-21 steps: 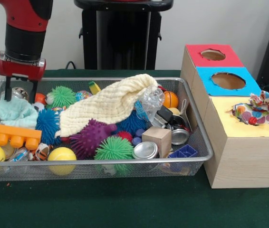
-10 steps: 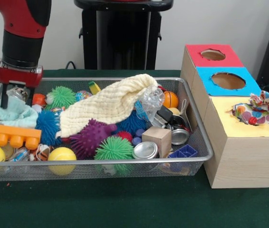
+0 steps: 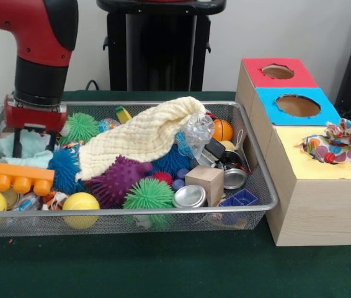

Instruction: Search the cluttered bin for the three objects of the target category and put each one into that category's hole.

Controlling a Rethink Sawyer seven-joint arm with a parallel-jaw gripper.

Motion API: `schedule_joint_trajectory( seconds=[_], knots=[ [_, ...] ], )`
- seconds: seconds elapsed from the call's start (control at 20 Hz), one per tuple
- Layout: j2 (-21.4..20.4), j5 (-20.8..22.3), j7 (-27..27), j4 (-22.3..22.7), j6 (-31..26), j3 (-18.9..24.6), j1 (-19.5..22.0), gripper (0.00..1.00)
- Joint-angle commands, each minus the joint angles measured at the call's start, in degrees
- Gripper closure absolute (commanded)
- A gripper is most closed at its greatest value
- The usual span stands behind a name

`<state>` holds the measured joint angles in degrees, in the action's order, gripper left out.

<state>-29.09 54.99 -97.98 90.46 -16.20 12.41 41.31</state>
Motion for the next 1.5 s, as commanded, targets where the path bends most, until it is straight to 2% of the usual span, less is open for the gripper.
schedule_joint_trajectory(
  seconds=[0.05, 0.2, 0.25, 0.3, 0.4, 0.85, 1.15, 1.3, 1.5],
  knots=[
    [5.0, 1.9, -1.3, -1.5, 2.1, 0.4, 0.0, 0.00],
    [5.1, 0.6, 0.5, -0.4, 1.1, 2.6, 1.6, 0.00],
    [5.2, 0.2, 1.1, 0.0, 0.8, 3.4, 2.1, 1.00],
    [5.0, 0.4, 0.8, 0.4, 2.6, 4.2, 2.6, 1.00],
    [4.8, -1.0, 1.6, 0.4, -0.5, 4.5, 2.5, 1.00],
    [3.1, -2.5, 2.6, 1.1, -2.8, 5.7, 2.5, 1.00],
    [1.0, -7.3, 2.0, 4.4, -5.4, 7.7, 3.0, 1.00],
    [-0.6, -9.4, -0.3, 6.2, -5.7, 6.9, 1.3, 1.00],
    [-4.0, -12.4, -5.2, 8.3, -6.2, 3.8, -3.8, 1.00]
  ],
)
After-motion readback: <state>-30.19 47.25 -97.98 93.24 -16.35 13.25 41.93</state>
